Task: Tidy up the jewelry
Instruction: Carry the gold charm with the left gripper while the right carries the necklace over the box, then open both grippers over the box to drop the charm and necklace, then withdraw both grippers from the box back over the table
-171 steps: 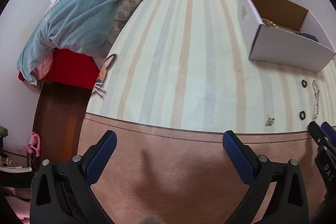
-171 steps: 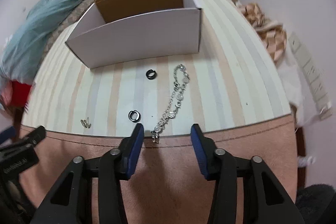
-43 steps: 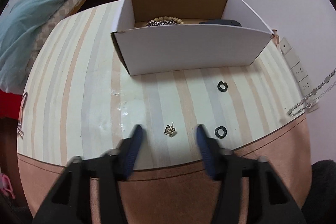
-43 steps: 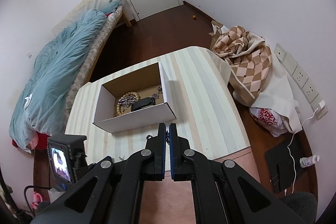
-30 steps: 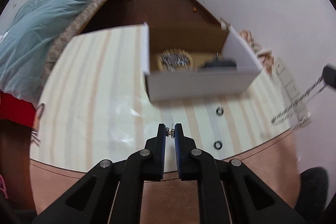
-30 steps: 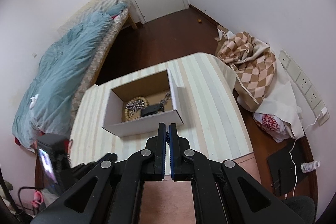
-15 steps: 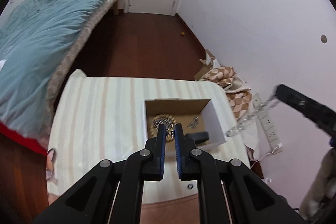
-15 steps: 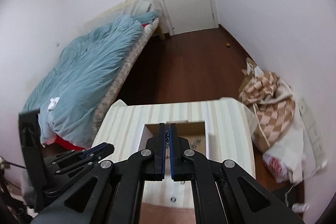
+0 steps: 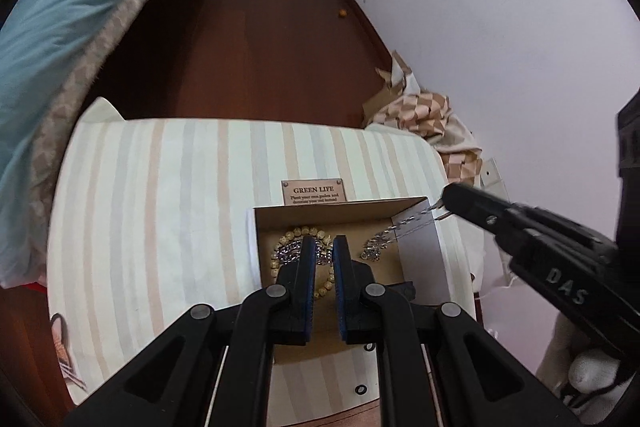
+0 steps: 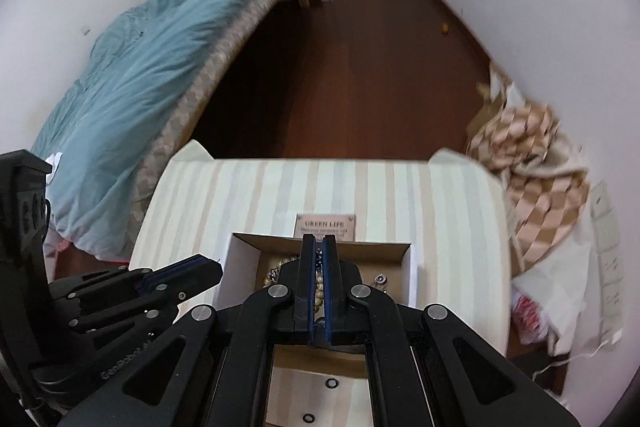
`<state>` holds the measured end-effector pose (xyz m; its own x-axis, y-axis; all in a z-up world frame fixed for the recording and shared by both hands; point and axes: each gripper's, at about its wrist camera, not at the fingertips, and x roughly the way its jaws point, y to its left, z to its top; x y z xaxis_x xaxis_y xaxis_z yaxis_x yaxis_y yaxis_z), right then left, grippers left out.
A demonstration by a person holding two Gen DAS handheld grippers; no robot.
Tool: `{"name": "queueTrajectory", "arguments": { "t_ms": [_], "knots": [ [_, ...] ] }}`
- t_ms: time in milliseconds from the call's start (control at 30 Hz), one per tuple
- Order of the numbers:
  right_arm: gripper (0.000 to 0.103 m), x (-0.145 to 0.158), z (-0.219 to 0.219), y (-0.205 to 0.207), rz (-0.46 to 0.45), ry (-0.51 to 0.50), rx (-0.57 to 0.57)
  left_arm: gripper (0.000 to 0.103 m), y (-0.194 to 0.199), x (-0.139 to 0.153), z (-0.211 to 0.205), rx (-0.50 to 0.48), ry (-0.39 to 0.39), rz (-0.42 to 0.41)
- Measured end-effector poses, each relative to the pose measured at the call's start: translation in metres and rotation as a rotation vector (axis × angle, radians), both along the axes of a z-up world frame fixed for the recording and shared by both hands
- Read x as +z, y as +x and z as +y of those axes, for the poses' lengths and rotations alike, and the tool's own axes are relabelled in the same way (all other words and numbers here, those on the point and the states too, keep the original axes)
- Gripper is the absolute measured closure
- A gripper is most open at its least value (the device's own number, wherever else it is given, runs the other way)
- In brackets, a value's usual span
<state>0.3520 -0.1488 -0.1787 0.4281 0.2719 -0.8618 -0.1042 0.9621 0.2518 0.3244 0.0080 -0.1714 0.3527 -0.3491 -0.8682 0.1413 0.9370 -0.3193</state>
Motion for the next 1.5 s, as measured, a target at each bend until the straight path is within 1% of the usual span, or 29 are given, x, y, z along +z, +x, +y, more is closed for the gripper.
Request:
{"name": "queueTrajectory", "arguments": {
  "t_ms": [100, 167, 233, 267, 300, 333, 367, 400, 467, 500, 533, 567, 667, 767, 933, 1167, 1367, 1500],
  "knots": [
    [0.099, -0.017, -0.009, 0.010, 0.085, 0.043, -0.011, 0.095, 0.011, -0.005, -0.002, 0.004, 0.003, 0.061],
    [0.089, -0.022, -0.014, 0.010, 0.102, 0.033, -0.015, 0.094, 0.016, -0.005, -0.002, 0.012, 0.012, 0.064],
    [0.063, -0.023, -0.017, 0.008, 0.103, 0.019, -0.018, 0.089, 0.018, -0.001, -0.002, 0.023, 0.048, 0.049],
    [0.057, -0.022, -0.019, 0.006, 0.101, 0.014, -0.015, 0.079, 0.017, 0.001, -0.002, 0.024, 0.060, 0.037],
    [0.049, -0.020, -0.019, 0.003, 0.096, 0.008, -0.014, 0.062, 0.015, 0.004, -0.002, 0.031, 0.078, 0.022],
    [0.043, -0.018, -0.020, 0.002, 0.090, -0.007, -0.013, 0.050, 0.014, 0.006, -0.002, 0.037, 0.091, 0.013],
    [0.041, -0.016, -0.020, -0.001, 0.085, -0.034, -0.010, 0.029, 0.013, 0.008, -0.002, 0.044, 0.102, -0.001],
    [0.037, -0.015, -0.020, -0.004, 0.079, -0.063, -0.008, 0.017, 0.009, 0.012, -0.001, 0.055, 0.118, -0.024],
    [0.026, -0.012, -0.020, -0.011, 0.063, -0.133, -0.013, 0.015, 0.004, 0.014, 0.002, 0.072, 0.145, -0.046],
    [0.016, -0.012, -0.020, -0.015, 0.057, -0.166, -0.016, 0.012, 0.000, 0.014, 0.003, 0.084, 0.170, -0.051],
    [0.010, -0.012, -0.018, -0.020, 0.049, -0.206, -0.017, 0.008, -0.003, 0.013, 0.004, 0.094, 0.199, -0.057],
    [0.009, -0.013, -0.017, -0.024, 0.047, -0.238, -0.018, 0.000, -0.008, 0.012, 0.004, 0.107, 0.234, -0.067],
    [0.009, -0.021, -0.014, -0.038, 0.052, -0.304, -0.023, 0.000, -0.023, 0.007, 0.005, 0.128, 0.300, -0.091],
    [0.002, -0.028, -0.014, -0.051, 0.073, -0.312, -0.034, 0.000, -0.039, 0.002, 0.006, 0.141, 0.354, -0.104],
    [0.002, -0.028, -0.016, -0.071, 0.075, -0.297, -0.059, 0.000, -0.059, 0.001, 0.007, 0.156, 0.362, -0.112],
    [0.002, 0.001, -0.018, -0.099, 0.017, -0.281, -0.090, 0.000, -0.087, 0.020, 0.006, 0.178, 0.369, -0.148],
    [0.002, 0.032, -0.023, -0.125, -0.036, -0.280, -0.117, 0.000, -0.115, 0.049, 0.004, 0.206, 0.373, -0.207],
    [0.002, 0.053, -0.026, -0.145, -0.084, -0.280, -0.131, 0.000, -0.134, 0.069, 0.002, 0.218, 0.357, -0.241]
  ]
}}
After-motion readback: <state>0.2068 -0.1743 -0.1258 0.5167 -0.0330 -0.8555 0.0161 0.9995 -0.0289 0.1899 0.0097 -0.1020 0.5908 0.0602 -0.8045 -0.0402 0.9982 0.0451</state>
